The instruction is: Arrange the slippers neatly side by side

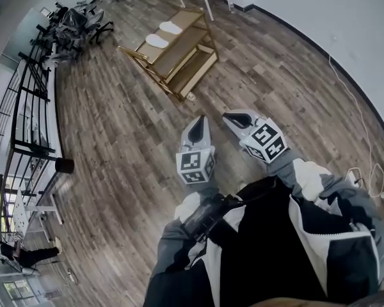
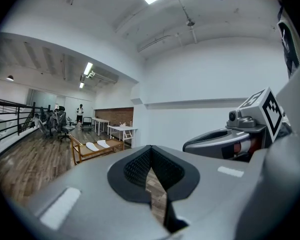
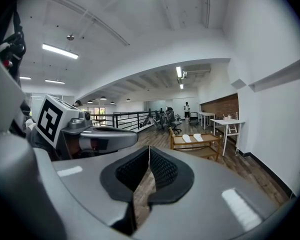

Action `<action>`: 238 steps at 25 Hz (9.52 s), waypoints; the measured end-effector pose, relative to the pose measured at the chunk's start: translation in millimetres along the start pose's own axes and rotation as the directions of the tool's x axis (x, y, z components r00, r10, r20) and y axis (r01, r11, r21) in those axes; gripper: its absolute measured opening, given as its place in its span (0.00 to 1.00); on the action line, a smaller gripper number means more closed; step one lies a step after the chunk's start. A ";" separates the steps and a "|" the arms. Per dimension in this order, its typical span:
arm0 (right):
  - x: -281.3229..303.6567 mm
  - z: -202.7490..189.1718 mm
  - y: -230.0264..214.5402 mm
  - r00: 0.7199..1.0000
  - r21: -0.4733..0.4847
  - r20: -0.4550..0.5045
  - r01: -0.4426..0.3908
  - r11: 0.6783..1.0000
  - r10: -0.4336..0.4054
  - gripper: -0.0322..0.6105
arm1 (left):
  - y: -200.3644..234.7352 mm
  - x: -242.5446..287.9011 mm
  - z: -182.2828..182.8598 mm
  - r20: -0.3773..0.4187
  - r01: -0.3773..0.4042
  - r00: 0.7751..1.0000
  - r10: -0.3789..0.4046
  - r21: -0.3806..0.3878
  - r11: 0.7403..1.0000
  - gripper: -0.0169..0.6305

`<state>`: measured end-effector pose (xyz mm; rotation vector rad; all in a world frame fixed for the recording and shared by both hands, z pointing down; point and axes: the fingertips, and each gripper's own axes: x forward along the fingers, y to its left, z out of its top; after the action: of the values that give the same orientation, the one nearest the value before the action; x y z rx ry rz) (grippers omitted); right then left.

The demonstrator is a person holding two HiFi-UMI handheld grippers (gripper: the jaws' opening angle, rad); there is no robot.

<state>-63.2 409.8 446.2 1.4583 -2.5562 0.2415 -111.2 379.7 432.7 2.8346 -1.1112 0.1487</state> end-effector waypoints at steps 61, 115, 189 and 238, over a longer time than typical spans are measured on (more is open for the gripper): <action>450.4 125.8 -430.0 0.994 -0.008 -0.031 -0.102 0.995 0.102 0.07 | 382.1 500.7 73.2 -0.016 -0.151 0.988 0.151 -0.053 0.987 0.04; 777.3 217.6 -528.1 0.823 -0.137 -0.110 -0.567 0.812 0.557 0.05 | 649.9 621.7 99.6 -0.059 -0.649 0.760 0.648 -0.121 0.751 0.04; 749.6 178.8 -537.3 0.767 -0.149 -0.170 -0.640 0.754 0.618 0.06 | 671.9 555.2 -110.9 -0.616 -0.843 0.500 0.608 -0.188 0.504 0.07; 758.9 156.2 -585.2 0.871 -0.174 -0.265 -0.465 0.868 0.413 0.06 | 730.6 572.9 -214.2 -0.756 -0.831 0.482 0.443 -0.236 0.503 0.12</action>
<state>50.4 -552.6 506.7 0.7041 -2.5909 0.1470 -202.7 -512.8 753.7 1.4425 -1.6577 0.6142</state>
